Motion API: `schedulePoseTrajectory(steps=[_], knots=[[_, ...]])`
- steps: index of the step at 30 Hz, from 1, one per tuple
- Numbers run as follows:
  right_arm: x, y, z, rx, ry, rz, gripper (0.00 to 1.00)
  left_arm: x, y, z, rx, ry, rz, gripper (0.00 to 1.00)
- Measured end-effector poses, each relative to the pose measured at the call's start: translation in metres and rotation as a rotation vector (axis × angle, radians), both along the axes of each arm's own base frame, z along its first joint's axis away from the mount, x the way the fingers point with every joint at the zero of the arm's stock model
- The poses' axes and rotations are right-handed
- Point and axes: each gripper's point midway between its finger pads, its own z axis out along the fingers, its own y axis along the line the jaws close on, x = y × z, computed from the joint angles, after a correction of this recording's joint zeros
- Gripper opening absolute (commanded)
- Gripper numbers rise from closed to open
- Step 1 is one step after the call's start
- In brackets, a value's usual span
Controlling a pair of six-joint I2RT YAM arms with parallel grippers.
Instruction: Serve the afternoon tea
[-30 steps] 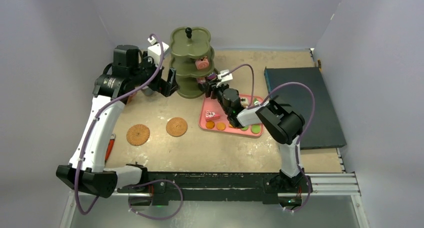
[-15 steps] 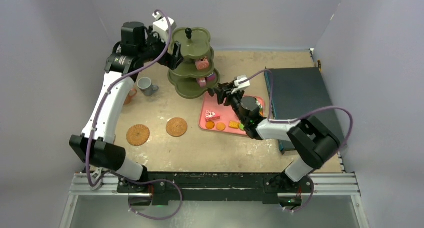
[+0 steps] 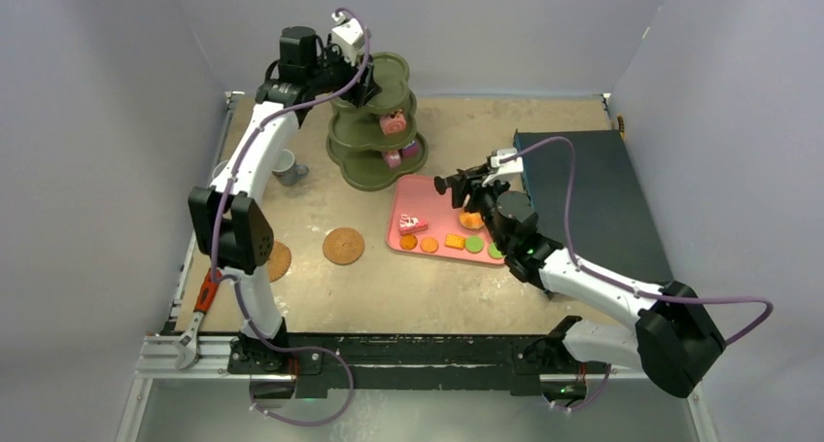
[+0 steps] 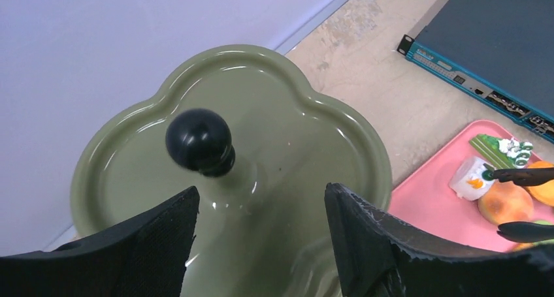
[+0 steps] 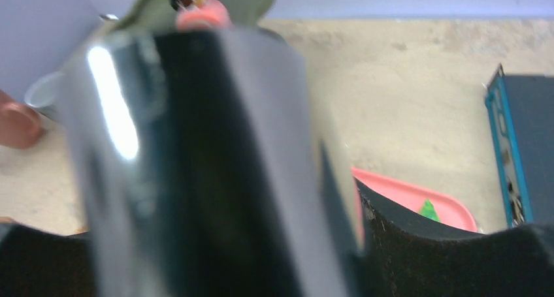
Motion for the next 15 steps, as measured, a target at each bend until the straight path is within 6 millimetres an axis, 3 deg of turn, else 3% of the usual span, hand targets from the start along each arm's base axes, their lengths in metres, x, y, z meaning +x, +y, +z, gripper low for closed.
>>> schedulePoseTrajectory(steps=[4, 7, 10, 13, 15], knots=[[-0.002, -0.018, -0.029, -0.058, 0.077, -0.058, 0.63, 0.020, -0.009, -0.014, -0.001, -0.011, -0.044, 0.77], [-0.001, -0.031, -0.046, -0.090, 0.121, -0.098, 0.62, 0.028, -0.016, -0.017, -0.010, -0.028, -0.087, 0.74], [0.002, -0.042, -0.052, -0.095, 0.141, -0.133, 0.62, 0.033, -0.020, -0.015, -0.026, -0.050, -0.130, 0.57], [0.004, -0.049, -0.054, -0.093, 0.146, -0.159, 0.62, 0.038, -0.023, -0.014, -0.039, -0.068, -0.155, 0.33], [0.005, -0.052, -0.056, -0.092, 0.150, -0.170, 0.62, 0.042, -0.023, -0.014, -0.047, -0.075, -0.161, 0.29]])
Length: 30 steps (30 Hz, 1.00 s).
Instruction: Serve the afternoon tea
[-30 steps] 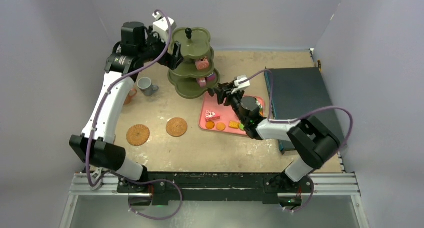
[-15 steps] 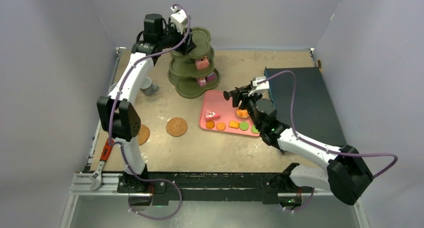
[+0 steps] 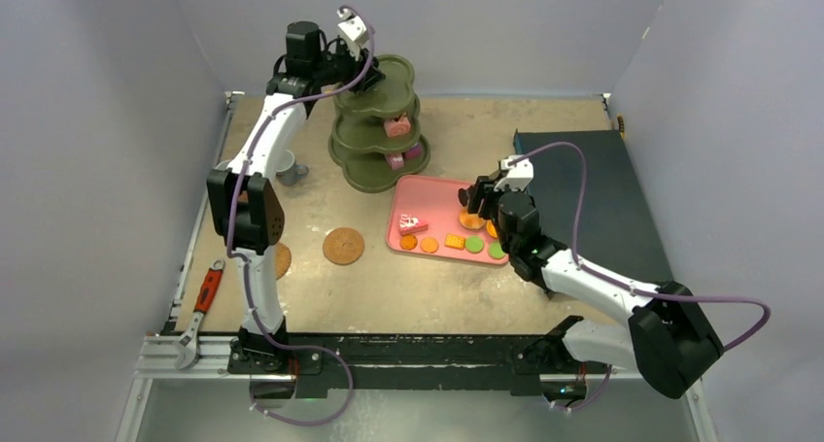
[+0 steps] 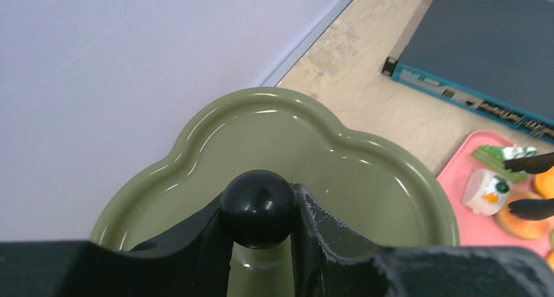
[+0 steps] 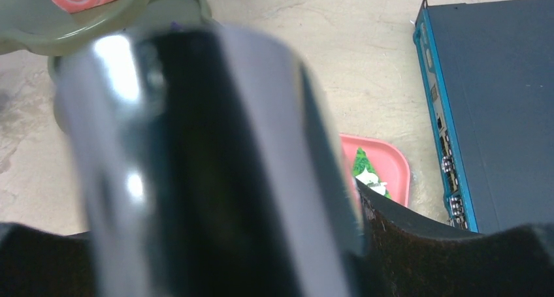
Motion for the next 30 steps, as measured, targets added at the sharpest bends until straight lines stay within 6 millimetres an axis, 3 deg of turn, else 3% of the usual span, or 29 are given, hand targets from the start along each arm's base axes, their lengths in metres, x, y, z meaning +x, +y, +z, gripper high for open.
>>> schedulePoseTrajectory(steps=[3, 7, 20, 29, 30], knots=[[-0.001, -0.003, -0.006, -0.001, 0.010, -0.007, 0.62, 0.002, -0.002, -0.001, -0.024, 0.006, -0.011, 0.25], [-0.003, -0.005, -0.011, -0.001, 0.022, -0.012, 0.62, 0.003, -0.002, -0.001, -0.039, 0.016, 0.001, 0.02], [-0.001, -0.003, -0.022, 0.015, 0.050, -0.023, 0.62, -0.011, 0.017, -0.001, -0.001, 0.053, 0.437, 0.00], [0.006, -0.006, -0.027, -0.006, 0.040, -0.053, 0.64, -0.015, 0.030, -0.003, -0.022, 0.077, 0.633, 0.00], [0.007, -0.007, -0.030, -0.016, 0.044, -0.055, 0.63, -0.015, 0.032, -0.003, -0.023, 0.076, 0.649, 0.04]])
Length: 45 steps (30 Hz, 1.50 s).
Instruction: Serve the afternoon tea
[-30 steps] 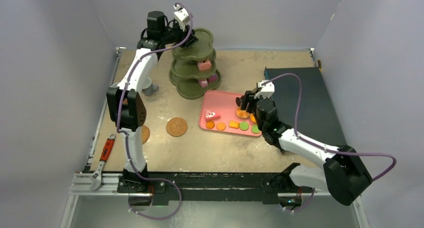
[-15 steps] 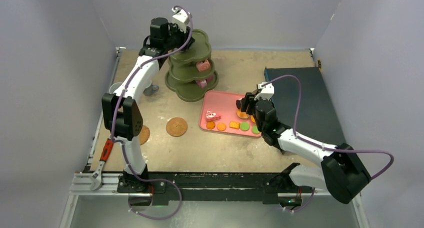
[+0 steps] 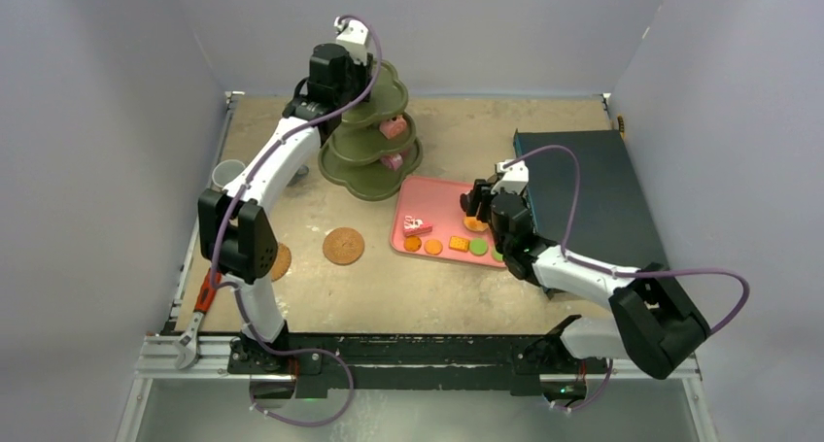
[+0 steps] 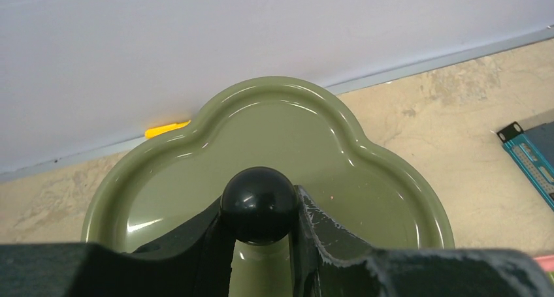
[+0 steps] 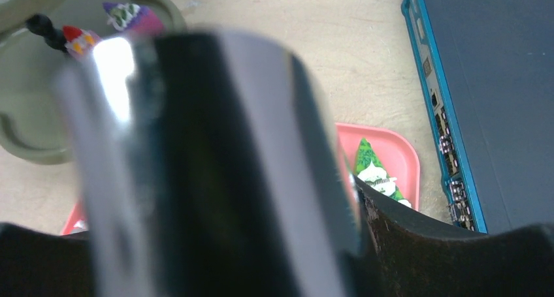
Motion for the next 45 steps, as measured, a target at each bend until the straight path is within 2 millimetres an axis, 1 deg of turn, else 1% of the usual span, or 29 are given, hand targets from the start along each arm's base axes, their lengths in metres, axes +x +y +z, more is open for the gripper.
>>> schedulePoseTrajectory(steps=[1, 2, 4, 5, 7, 9, 12, 14, 16, 18, 20, 21, 22, 23, 26, 27, 28, 31, 34, 36, 39, 45], knots=[[0.001, 0.000, -0.003, -0.009, 0.004, -0.003, 0.63, 0.000, 0.002, 0.000, -0.001, -0.002, 0.015, 0.11], [0.001, -0.001, -0.006, -0.017, 0.010, -0.004, 0.61, -0.001, 0.004, 0.001, -0.001, -0.002, 0.025, 0.25], [0.003, 0.000, -0.011, -0.028, 0.017, -0.006, 0.56, -0.004, 0.007, 0.001, -0.003, 0.001, 0.042, 0.59], [0.003, 0.000, -0.012, -0.031, 0.018, -0.006, 0.53, -0.004, 0.008, 0.001, -0.001, 0.001, 0.044, 0.72], [0.004, 0.000, -0.012, -0.032, 0.012, -0.004, 0.49, -0.006, 0.008, 0.003, 0.002, 0.000, 0.039, 0.81], [0.005, 0.001, -0.010, -0.033, 0.004, -0.002, 0.45, -0.010, 0.006, 0.006, -0.002, 0.005, 0.019, 0.83], [0.004, 0.002, -0.004, -0.033, -0.010, 0.011, 0.41, -0.022, 0.002, 0.015, 0.000, 0.009, -0.032, 0.84], [0.004, 0.005, 0.006, -0.027, -0.030, 0.031, 0.41, -0.030, 0.000, 0.025, -0.002, 0.004, -0.063, 0.85], [0.007, 0.010, 0.019, -0.013, -0.055, 0.054, 0.41, -0.038, 0.000, 0.035, -0.008, -0.002, -0.086, 0.85], [0.012, 0.020, 0.038, 0.008, -0.092, 0.083, 0.41, -0.043, 0.001, 0.044, -0.015, -0.011, -0.099, 0.87], [0.017, 0.032, 0.062, 0.036, -0.135, 0.118, 0.40, -0.047, 0.005, 0.052, -0.014, -0.019, -0.104, 0.89], [0.021, 0.042, 0.081, 0.057, -0.169, 0.142, 0.41, -0.049, 0.007, 0.055, -0.008, -0.021, -0.108, 0.91], [0.021, 0.046, 0.086, 0.063, -0.178, 0.154, 0.41, -0.050, 0.009, 0.057, -0.002, -0.024, -0.111, 0.91], [0.022, 0.055, 0.101, 0.079, -0.204, 0.173, 0.41, -0.052, 0.010, 0.058, 0.005, -0.027, -0.119, 0.92], [0.027, 0.085, 0.132, 0.122, -0.263, 0.237, 0.41, -0.054, 0.011, 0.056, 0.023, -0.021, -0.157, 0.92], [0.030, 0.098, 0.140, 0.136, -0.280, 0.264, 0.41, -0.055, 0.011, 0.054, 0.028, -0.012, -0.174, 0.92], [0.031, 0.106, 0.145, 0.144, -0.289, 0.278, 0.41, -0.056, 0.012, 0.051, 0.031, -0.004, -0.187, 0.92], [0.036, 0.135, 0.149, 0.159, -0.296, 0.334, 0.41, -0.058, 0.014, 0.049, 0.042, 0.005, -0.218, 0.91], [0.039, 0.161, 0.146, 0.162, -0.287, 0.381, 0.41, -0.058, 0.014, 0.050, 0.052, -0.002, -0.232, 0.90], [0.042, 0.174, 0.142, 0.162, -0.280, 0.403, 0.41, -0.058, 0.014, 0.050, 0.058, -0.005, -0.240, 0.90], [0.043, 0.188, 0.136, 0.163, -0.270, 0.430, 0.41, -0.058, 0.013, 0.050, 0.063, -0.008, -0.246, 0.89], [0.048, 0.199, 0.137, 0.172, -0.277, 0.438, 0.42, -0.058, 0.013, 0.051, 0.075, -0.020, -0.253, 0.89]])
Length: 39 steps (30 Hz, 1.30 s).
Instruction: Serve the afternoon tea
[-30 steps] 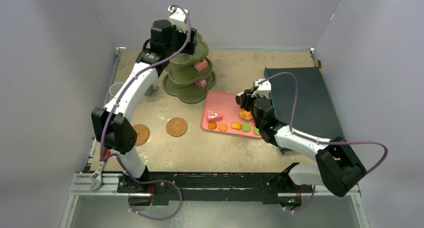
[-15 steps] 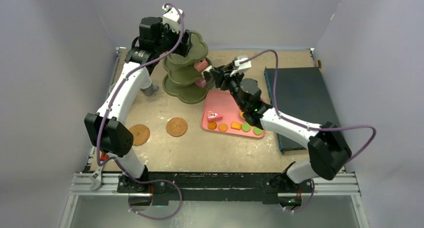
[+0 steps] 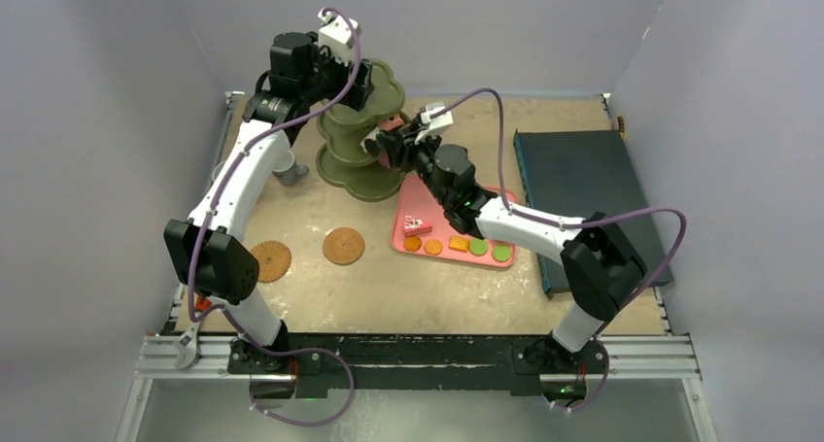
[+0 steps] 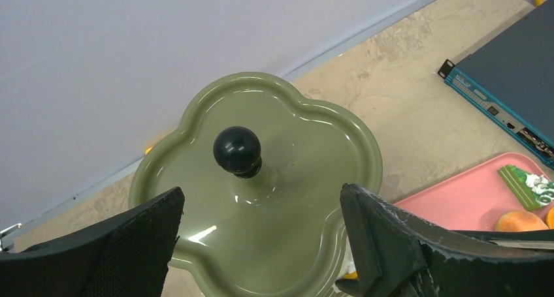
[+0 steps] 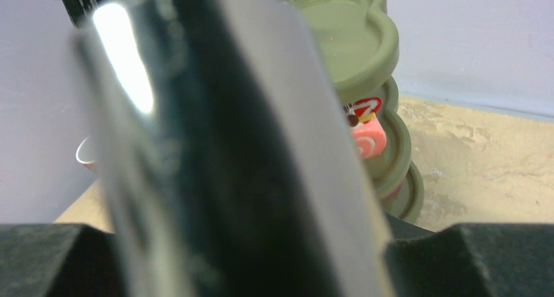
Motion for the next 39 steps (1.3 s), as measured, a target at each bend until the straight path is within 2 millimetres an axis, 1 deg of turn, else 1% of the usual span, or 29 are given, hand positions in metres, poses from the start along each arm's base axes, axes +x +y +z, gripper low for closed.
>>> schedulePoseTrajectory(steps=[3, 6, 9, 12, 15, 20, 26, 30, 34, 36, 39], knots=[[0.006, 0.005, 0.003, 0.010, -0.010, -0.001, 0.42, 0.000, 0.000, 0.000, -0.001, 0.001, -0.002, 0.89], [0.014, 0.013, 0.002, 0.011, -0.013, -0.004, 0.43, 0.000, 0.000, 0.000, -0.001, 0.000, -0.003, 0.89], [0.022, 0.019, -0.006, -0.006, -0.005, -0.011, 0.43, 0.000, 0.000, 0.000, -0.002, 0.000, -0.005, 0.89], [0.027, 0.021, -0.015, -0.027, 0.010, -0.023, 0.46, 0.000, -0.001, 0.001, -0.003, -0.003, -0.006, 0.89], [0.029, 0.021, -0.021, -0.045, 0.017, -0.029, 0.52, -0.002, 0.000, -0.003, -0.002, 0.003, -0.007, 0.89], [0.029, 0.021, -0.020, -0.051, 0.010, -0.029, 0.60, -0.001, 0.000, -0.002, -0.003, 0.000, -0.007, 0.89], [0.029, 0.021, -0.019, -0.053, 0.008, -0.028, 0.64, -0.001, 0.000, -0.001, -0.005, -0.005, -0.009, 0.89], [0.029, 0.022, -0.019, -0.053, 0.008, -0.027, 0.65, 0.000, 0.001, -0.003, -0.006, -0.005, -0.010, 0.88], [0.028, 0.020, -0.013, -0.046, 0.001, -0.027, 0.65, 0.001, 0.002, -0.004, -0.008, -0.004, -0.011, 0.87], [0.024, 0.016, -0.006, -0.038, -0.007, -0.027, 0.65, 0.001, 0.002, -0.003, -0.009, -0.008, -0.011, 0.87], [0.014, 0.006, 0.011, -0.020, -0.026, -0.027, 0.65, 0.003, 0.003, -0.003, -0.012, -0.011, -0.012, 0.85]])
